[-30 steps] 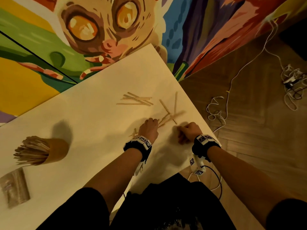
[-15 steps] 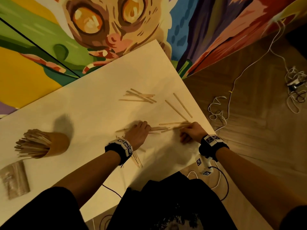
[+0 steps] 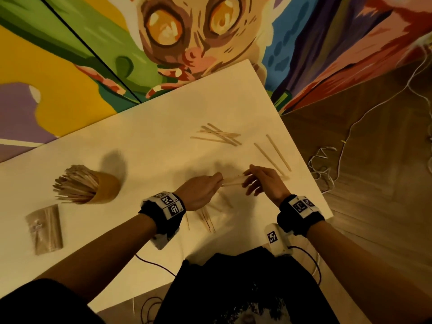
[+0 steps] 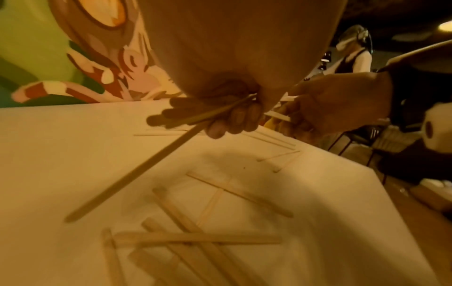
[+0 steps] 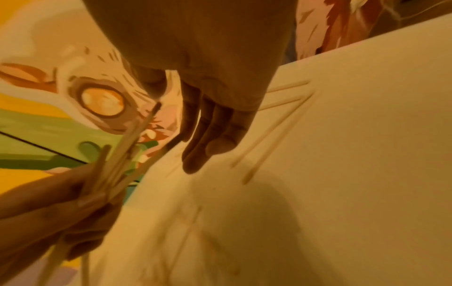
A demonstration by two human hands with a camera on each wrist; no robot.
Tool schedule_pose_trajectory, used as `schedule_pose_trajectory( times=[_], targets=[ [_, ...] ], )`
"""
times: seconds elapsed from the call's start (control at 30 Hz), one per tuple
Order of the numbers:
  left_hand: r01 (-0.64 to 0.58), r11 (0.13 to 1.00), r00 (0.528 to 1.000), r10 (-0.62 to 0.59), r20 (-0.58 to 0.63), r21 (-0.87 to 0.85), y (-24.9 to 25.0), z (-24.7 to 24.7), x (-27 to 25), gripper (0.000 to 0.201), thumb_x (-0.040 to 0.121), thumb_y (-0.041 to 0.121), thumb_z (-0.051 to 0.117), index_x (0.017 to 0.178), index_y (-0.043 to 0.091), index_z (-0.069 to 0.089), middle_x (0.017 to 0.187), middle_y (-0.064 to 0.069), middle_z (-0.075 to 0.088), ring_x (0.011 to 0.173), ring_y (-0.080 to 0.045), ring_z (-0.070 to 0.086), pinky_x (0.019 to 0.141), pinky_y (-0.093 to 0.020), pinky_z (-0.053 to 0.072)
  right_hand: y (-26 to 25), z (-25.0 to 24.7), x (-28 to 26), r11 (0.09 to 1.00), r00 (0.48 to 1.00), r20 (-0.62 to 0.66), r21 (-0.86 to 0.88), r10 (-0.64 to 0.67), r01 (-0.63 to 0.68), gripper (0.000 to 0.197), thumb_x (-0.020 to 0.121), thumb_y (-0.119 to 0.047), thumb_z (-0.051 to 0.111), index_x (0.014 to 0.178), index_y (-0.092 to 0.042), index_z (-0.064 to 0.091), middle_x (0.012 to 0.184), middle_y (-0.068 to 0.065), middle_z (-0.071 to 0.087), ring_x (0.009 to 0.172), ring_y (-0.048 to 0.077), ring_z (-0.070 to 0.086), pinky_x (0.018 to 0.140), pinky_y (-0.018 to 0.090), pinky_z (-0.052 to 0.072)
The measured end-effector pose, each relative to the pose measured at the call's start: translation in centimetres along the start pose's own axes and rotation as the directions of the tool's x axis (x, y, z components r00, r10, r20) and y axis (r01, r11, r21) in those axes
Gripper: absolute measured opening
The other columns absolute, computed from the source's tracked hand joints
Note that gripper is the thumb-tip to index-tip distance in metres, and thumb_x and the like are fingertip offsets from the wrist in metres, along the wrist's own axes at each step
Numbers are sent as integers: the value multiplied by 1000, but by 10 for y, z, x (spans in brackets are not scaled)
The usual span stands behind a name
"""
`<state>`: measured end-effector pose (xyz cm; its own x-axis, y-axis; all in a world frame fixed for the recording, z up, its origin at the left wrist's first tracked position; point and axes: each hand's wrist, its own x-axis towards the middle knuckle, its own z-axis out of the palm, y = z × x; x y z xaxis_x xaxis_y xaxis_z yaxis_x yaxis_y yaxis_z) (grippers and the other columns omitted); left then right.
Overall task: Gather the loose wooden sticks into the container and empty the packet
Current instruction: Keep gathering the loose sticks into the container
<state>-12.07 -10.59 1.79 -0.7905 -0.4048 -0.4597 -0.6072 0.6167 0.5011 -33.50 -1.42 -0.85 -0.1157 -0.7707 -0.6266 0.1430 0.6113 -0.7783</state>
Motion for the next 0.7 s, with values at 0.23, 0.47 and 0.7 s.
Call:
schedule_pose_trajectory(
  times=[0.23,0.47,0.7],
  targets=[
    [103,956,985,-136,-104,-275,5,23,-45,28,100,41,43,119,21,42,86,2,62,62,-11,52,57,-33,41,-17,78,-8,954,967,227,-245,-120,176,24,100,-15,48,92,-3,67,80,11,69,61,15,64,62,33,51],
    [41,429,798,-557,-229,-903,-30,23,-100,17,103,20,43,93,9,51,57,8,43,48,-9,36,47,-23,32,-42,128,-11,991,993,114,129,9,-24,36,102,-31,45,113,1,59,91,20,68,75,33,66,62,34,51],
    [-463,-284,634,-768,-89,-840,-62,14,-144,16,103,12,40,89,12,49,59,2,34,47,-9,34,46,-21,32,-20,206,-29,834,682,483,-361,549,-417,60,98,-52,42,112,5,57,93,29,69,74,36,70,66,38,58]
  ],
)
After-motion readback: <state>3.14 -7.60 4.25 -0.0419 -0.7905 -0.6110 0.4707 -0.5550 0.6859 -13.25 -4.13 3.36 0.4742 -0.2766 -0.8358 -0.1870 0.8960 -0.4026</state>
